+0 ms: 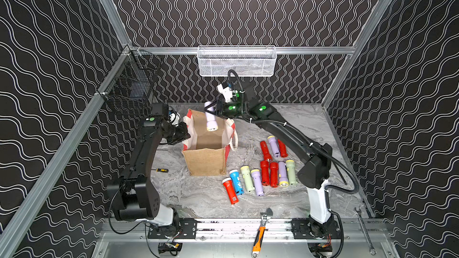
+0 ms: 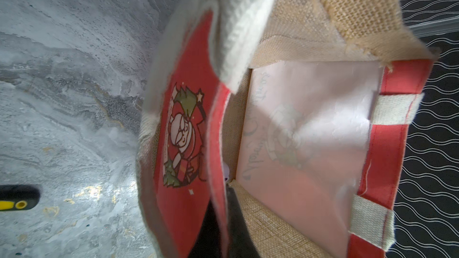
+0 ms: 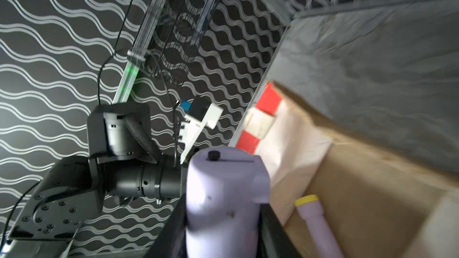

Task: Put the flashlights into the tote bags
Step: Place the flashlight in the canvas bag.

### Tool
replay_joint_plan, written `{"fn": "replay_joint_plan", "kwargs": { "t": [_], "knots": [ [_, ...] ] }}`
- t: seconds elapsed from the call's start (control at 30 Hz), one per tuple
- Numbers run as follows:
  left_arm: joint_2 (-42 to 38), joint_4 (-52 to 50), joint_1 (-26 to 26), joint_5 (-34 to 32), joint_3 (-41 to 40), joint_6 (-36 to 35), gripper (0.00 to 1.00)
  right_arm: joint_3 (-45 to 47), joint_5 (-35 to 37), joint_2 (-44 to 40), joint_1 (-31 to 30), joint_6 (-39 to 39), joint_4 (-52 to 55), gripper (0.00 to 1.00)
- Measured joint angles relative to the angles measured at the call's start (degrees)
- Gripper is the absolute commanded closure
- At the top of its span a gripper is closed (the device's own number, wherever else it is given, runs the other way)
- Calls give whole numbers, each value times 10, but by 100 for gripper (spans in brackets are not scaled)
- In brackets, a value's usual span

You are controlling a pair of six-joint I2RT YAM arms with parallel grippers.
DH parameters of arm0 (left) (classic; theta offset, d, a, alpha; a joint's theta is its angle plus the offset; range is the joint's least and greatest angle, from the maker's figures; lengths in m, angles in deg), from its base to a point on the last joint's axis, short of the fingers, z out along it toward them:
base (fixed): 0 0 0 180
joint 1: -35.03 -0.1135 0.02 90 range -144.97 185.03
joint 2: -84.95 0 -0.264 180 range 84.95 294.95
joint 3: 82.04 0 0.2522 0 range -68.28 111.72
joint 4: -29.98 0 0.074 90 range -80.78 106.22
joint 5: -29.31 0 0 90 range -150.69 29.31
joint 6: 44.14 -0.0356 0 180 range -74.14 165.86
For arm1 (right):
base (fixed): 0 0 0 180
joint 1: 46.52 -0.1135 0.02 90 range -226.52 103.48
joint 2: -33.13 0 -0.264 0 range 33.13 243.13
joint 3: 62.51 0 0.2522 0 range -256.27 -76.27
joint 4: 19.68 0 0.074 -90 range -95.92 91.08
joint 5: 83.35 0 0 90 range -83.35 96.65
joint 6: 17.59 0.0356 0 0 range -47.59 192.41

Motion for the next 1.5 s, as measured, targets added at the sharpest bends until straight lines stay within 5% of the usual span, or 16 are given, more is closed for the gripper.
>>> {"fn": "replay_joint_plan", "kwargs": {
  "t": [0.63, 1.5],
  "knots": [
    [-16, 12, 0, 10, -11, 0, 100, 110, 11, 77, -41, 45, -62, 75],
    [-17, 16, 0, 12, -19, -1, 100, -9, 69, 226, -49, 19, 100, 67]
  ]
}}
